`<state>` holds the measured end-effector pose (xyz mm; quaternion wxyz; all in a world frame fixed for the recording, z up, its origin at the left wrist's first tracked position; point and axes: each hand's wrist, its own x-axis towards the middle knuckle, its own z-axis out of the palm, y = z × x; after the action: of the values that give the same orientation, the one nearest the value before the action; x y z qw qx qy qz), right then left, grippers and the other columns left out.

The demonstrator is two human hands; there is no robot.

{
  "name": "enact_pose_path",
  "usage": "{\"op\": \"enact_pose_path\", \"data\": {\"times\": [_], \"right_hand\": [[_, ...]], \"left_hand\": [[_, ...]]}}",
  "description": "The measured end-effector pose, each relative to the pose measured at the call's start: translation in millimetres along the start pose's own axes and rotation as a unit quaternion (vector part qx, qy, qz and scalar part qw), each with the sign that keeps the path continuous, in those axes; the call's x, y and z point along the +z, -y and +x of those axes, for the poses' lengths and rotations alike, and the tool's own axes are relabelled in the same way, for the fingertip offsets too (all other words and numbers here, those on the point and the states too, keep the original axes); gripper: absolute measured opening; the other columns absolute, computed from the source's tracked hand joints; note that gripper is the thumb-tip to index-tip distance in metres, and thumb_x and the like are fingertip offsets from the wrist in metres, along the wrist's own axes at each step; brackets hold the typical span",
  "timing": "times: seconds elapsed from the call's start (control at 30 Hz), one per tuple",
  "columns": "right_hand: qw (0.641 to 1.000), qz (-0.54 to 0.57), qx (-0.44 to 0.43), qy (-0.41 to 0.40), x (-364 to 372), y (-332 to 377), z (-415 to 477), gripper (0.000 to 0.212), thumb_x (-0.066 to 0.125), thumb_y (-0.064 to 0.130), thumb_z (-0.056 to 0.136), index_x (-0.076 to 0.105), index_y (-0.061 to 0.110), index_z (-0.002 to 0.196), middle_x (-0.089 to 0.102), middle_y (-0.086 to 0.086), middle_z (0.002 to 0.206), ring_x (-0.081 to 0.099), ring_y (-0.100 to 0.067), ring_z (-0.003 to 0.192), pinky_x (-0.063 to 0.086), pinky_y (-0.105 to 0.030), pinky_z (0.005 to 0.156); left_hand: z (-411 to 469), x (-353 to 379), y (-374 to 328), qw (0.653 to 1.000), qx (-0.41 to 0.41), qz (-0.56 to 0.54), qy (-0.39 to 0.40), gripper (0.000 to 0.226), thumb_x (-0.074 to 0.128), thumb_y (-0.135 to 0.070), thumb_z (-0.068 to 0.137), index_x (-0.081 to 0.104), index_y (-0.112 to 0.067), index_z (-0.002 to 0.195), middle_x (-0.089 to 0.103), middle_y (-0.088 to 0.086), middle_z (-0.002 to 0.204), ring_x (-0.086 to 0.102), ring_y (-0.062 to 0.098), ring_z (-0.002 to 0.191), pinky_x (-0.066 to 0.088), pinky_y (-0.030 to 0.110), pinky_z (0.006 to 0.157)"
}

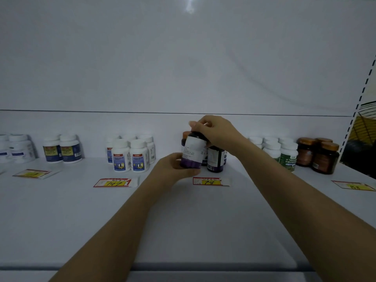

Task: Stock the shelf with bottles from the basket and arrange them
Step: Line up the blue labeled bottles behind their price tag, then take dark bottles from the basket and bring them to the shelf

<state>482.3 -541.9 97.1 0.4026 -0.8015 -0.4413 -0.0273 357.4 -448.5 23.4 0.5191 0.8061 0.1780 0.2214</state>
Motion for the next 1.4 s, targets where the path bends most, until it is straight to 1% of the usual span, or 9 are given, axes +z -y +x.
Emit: {"op": "enact_pose_path", "data": {"times": [0.17, 0.3, 0.37, 0.47, 0.67, 0.77, 0.9, 1.03, 1.4], "right_hand": [[0.985, 0.130, 0.111, -0.002, 7, -11, -2, 0.045, 0.047, 0.053, 0.093, 0.065, 0.012, 0.093, 0.070, -0.008, 0.093, 0.067, -0.019, 0.077, 0.057, -0.029, 0.072], [0.908, 0.347, 0.232, 0.031, 17, -22, -4, 0.044, 0.056, 0.035, 0.094, 0.050, 0.002, 0.122, 0.067, -0.016, 0.102, 0.067, -0.021, 0.082, 0.057, -0.031, 0.067], [0.885, 0.403, 0.230, 0.046, 19, -28, -9, 0.040, 0.054, 0.027, 0.096, 0.049, 0.002, 0.126, 0.066, -0.016, 0.104, 0.066, -0.023, 0.087, 0.056, -0.033, 0.073], [0.889, 0.405, 0.205, 0.055, 19, -29, -8, 0.037, 0.052, 0.024, 0.097, 0.050, 0.002, 0.128, 0.065, -0.018, 0.110, 0.065, -0.027, 0.095, 0.056, -0.037, 0.080], [0.894, 0.421, 0.136, 0.076, 19, -35, -7, 0.038, 0.048, 0.021, 0.098, 0.052, 0.001, 0.130, 0.058, -0.021, 0.128, 0.058, -0.031, 0.115, 0.049, -0.040, 0.095], [0.889, 0.442, 0.071, 0.097, 16, -35, -9, 0.039, 0.045, 0.020, 0.098, 0.052, 0.004, 0.132, 0.057, -0.014, 0.133, 0.053, -0.029, 0.123, 0.045, -0.038, 0.101], [0.902, 0.414, 0.015, 0.120, 15, -29, -13, 0.051, 0.052, 0.029, 0.087, 0.053, 0.007, 0.132, 0.054, -0.013, 0.135, 0.050, -0.027, 0.126, 0.041, -0.041, 0.105], [0.929, 0.350, 0.005, 0.122, 15, -27, -14, 0.035, 0.056, 0.020, 0.094, 0.055, 0.016, 0.129, 0.061, -0.006, 0.127, 0.056, -0.021, 0.120, 0.043, -0.041, 0.105], [0.985, 0.091, 0.052, 0.140, -10, -6, -19, 0.037, 0.068, 0.029, 0.085, 0.055, 0.020, 0.119, 0.057, -0.003, 0.123, 0.059, -0.023, 0.108, 0.057, -0.035, 0.084]], "left_hand": [[-1, 0, -1, 0.999, -0.027, -0.036, 0.026, 0.047, 0.076, -0.026, 0.076, 0.057, -0.014, 0.118, 0.069, 0.004, 0.106, 0.067, 0.016, 0.096, 0.052, 0.027, 0.088], [-1, 1, -1, 0.996, -0.031, -0.067, 0.048, 0.035, 0.073, -0.031, 0.078, 0.062, -0.014, 0.106, 0.073, 0.002, 0.093, 0.071, 0.014, 0.085, 0.054, 0.028, 0.087], [1, 2, 1, 0.995, -0.036, -0.070, 0.057, 0.025, 0.073, -0.031, 0.077, 0.064, -0.018, 0.096, 0.074, -0.001, 0.085, 0.071, 0.013, 0.079, 0.055, 0.027, 0.085], [3, 3, 2, 0.996, -0.038, -0.056, 0.052, 0.021, 0.075, -0.031, 0.076, 0.060, -0.024, 0.089, 0.071, -0.009, 0.077, 0.069, 0.004, 0.068, 0.054, 0.018, 0.075], [0, 5, 1, 0.999, -0.014, 0.037, 0.006, 0.051, 0.081, -0.029, 0.070, 0.048, -0.022, 0.108, 0.059, -0.009, 0.093, 0.057, 0.002, 0.079, 0.040, 0.010, 0.059], [1, 3, 2, 0.998, 0.006, 0.058, -0.009, 0.060, 0.083, -0.027, 0.067, 0.045, -0.019, 0.113, 0.059, -0.003, 0.102, 0.058, 0.008, 0.085, 0.042, 0.010, 0.061], [2, 3, 5, 0.997, 0.029, 0.070, -0.025, 0.062, 0.086, -0.027, 0.063, 0.042, -0.024, 0.106, 0.056, -0.010, 0.095, 0.057, 0.003, 0.081, 0.041, 0.010, 0.059], [0, 3, 5, 0.995, 0.044, 0.085, -0.031, 0.063, 0.086, -0.031, 0.060, 0.043, -0.023, 0.106, 0.057, -0.012, 0.094, 0.058, 0.003, 0.083, 0.042, 0.009, 0.060], [-5, 10, 0, 0.978, 0.067, 0.197, -0.021, 0.065, 0.079, -0.041, 0.069, 0.044, -0.018, 0.118, 0.060, -0.002, 0.116, 0.055, 0.010, 0.095, 0.046, 0.021, 0.080]]}}
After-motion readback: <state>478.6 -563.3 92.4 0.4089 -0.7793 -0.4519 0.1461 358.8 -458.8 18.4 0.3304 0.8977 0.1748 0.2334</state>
